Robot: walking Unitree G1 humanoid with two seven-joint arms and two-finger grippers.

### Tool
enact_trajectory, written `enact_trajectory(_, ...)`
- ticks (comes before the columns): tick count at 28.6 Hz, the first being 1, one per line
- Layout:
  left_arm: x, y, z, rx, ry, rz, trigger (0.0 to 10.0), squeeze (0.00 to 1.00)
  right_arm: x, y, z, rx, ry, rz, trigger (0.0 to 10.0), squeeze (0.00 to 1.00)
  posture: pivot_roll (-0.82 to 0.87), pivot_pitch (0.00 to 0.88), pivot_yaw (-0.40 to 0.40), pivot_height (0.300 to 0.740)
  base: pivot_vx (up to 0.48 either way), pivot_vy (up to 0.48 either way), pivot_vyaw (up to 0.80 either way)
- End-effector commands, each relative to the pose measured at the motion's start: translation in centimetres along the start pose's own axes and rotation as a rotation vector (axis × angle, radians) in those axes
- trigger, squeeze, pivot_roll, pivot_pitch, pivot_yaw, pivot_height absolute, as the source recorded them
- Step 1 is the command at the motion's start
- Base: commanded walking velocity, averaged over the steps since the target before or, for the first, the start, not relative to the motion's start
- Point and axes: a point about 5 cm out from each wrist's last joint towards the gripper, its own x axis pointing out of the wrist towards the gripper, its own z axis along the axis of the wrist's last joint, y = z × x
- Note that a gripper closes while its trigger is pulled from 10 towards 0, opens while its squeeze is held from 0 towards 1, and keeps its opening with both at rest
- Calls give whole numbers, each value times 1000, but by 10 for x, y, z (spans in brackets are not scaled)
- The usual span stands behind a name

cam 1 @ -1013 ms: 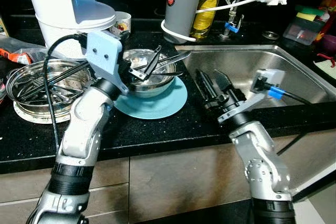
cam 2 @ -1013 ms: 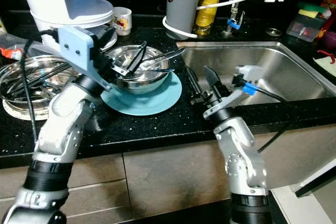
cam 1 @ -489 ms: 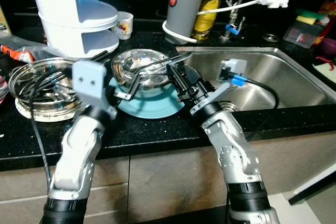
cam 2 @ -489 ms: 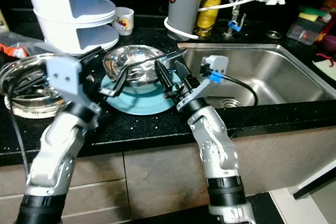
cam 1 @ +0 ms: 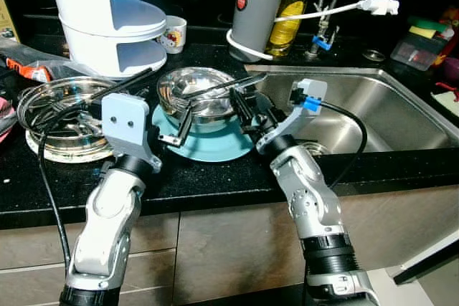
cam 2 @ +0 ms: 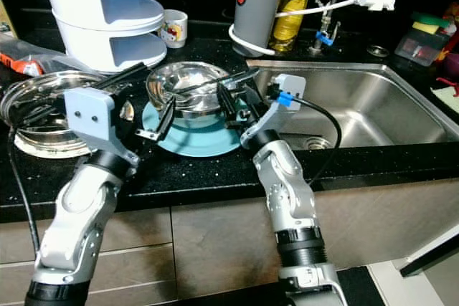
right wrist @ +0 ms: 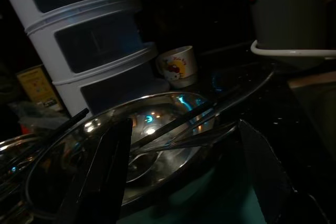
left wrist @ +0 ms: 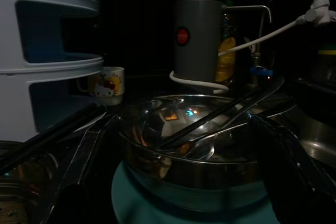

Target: Kitchen organization

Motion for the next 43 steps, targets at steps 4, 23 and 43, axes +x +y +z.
enact_trajectory(4, 2, -7, -1, -5, 6, -24, 10000, 0, -1, -12, 7, 0, -33, -62, 10000, 0, 143, 0, -143, 740, 0, 0, 0)
enact_trajectory(23, -7, -15, -5, -17, 32, -46, 10000, 0, 11, -21, 9, 145, -95, -129, 10000, 0, 154, 34, -158, 740, 0, 0, 0)
enact_trajectory(43, -11, -19, -3, -27, 40, -38, 10000, 0, 27, -3, -3, 154, 31, -73, 2157, 0, 151, 60, -175, 740, 0, 0, 0)
